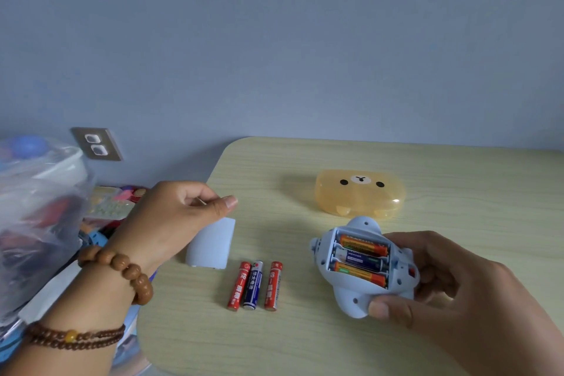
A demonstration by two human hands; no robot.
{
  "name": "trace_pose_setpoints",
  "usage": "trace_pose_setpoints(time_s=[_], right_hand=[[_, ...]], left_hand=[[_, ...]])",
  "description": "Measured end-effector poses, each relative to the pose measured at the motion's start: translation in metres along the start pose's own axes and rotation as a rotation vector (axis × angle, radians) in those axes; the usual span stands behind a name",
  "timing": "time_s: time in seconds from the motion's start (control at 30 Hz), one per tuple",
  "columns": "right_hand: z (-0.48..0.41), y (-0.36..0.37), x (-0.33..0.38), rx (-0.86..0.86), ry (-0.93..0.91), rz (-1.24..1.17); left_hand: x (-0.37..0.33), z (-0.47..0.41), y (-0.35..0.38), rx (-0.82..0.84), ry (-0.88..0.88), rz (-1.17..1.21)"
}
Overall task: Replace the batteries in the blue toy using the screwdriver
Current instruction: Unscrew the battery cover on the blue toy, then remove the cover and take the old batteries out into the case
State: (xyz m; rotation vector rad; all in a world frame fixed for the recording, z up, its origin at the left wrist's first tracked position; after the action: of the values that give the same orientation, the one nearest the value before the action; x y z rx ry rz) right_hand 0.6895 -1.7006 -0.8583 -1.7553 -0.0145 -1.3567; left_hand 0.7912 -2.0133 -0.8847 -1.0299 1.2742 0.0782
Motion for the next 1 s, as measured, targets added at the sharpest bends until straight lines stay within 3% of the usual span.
trace_pose_setpoints(time_s=[0.73,1.0], right_hand=[[-0.002,-0.002,-0.002,0.073,-0.048,0.067],[-0.001,-0.013,0.009,0.03,-0.141,0.362]], left_hand=[[0.005,0.005,0.005,-0.135,0.034,-0.205],[-0.003,0.005,-0.007,-0.211,0.052,-0.14]])
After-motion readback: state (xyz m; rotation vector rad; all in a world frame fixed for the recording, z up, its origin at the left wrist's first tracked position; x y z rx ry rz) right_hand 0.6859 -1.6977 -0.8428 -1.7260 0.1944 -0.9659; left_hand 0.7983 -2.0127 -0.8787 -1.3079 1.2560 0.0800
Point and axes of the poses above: each hand's wrist, its own z-axis away from the middle knuckle, its own y-axis out of the palm, x = y × z, the point moved 5 cm from there along -z, towards the middle knuckle
